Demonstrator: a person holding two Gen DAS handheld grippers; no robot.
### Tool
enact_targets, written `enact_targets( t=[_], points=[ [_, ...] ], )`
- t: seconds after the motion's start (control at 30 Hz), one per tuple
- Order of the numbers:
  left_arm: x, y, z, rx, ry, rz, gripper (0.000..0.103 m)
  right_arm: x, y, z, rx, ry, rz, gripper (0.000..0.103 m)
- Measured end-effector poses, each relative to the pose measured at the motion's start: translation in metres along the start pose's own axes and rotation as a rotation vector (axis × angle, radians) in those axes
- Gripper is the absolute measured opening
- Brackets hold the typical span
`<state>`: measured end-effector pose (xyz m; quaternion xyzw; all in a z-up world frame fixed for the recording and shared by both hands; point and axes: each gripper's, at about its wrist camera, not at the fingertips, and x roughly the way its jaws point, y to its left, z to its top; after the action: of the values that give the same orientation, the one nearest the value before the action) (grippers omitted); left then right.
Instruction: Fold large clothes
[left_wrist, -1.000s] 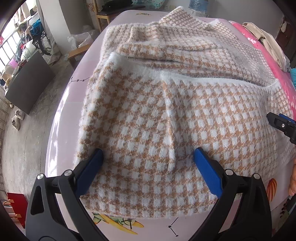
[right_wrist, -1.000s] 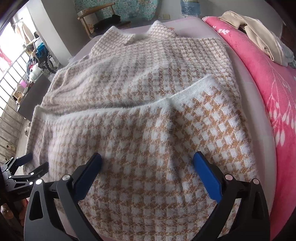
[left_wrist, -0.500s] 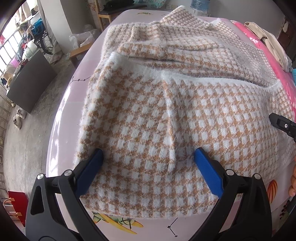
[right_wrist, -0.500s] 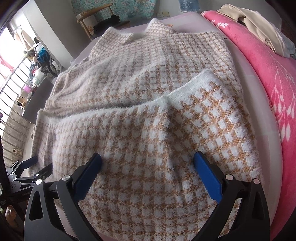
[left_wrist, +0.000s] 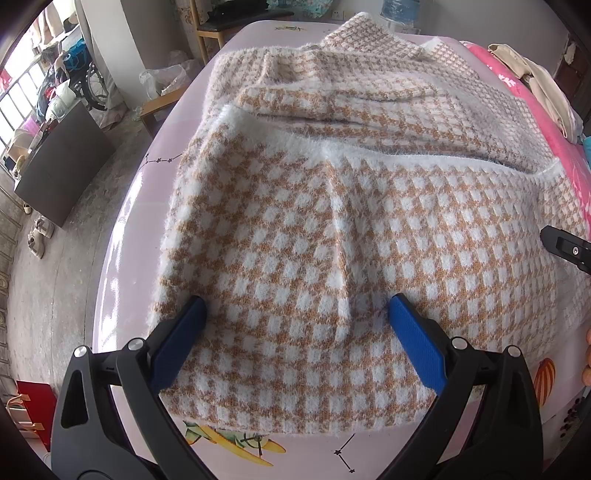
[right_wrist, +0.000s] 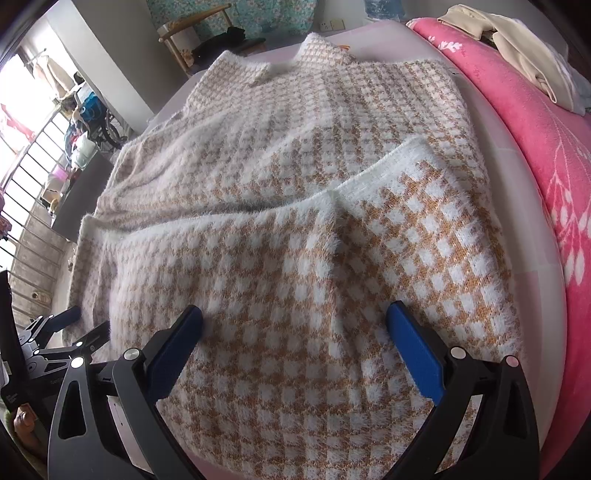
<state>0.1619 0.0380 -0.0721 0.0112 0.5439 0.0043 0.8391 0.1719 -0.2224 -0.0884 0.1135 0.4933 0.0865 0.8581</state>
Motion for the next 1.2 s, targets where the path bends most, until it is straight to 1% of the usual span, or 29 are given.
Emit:
enact_targets(
  t=[0.57,0.77,0.83,0.93,0.97,1.1,1.2],
  points=[
    [-0.001,-0.001,0.0,0.003,-0.002,-0.002,0.096,0.0,-0.002,0.001,-0.008,0.012,0.007,0.097],
    [-0.003,0.004,-0.002,0.037,-0.032,-0.026,0.096,0.0,-0.002,0.001,-0.025,0.004,0.018,0.097],
    [-0.009,0.009,-0.001,0.049,-0.064,-0.053,0.096,0.0,-0.001,0.002,-0.043,0.018,0.024,0.097],
    [-0.028,0.021,0.007,0.043,-0.15,-0.118,0.096,-0.002,0.0,0.008,-0.051,0.07,0.027,0.097],
    [-0.037,0.025,0.013,0.049,-0.185,-0.13,0.096,-0.005,0.001,0.01,-0.052,0.075,0.028,0.097],
    [-0.072,0.039,0.052,0.088,-0.343,-0.158,0.095,-0.037,0.008,0.032,-0.091,-0.02,0.073,0.097],
    [-0.085,0.037,0.092,0.118,-0.402,-0.203,0.095,-0.06,0.012,0.061,-0.131,-0.105,0.101,0.097]
  ],
)
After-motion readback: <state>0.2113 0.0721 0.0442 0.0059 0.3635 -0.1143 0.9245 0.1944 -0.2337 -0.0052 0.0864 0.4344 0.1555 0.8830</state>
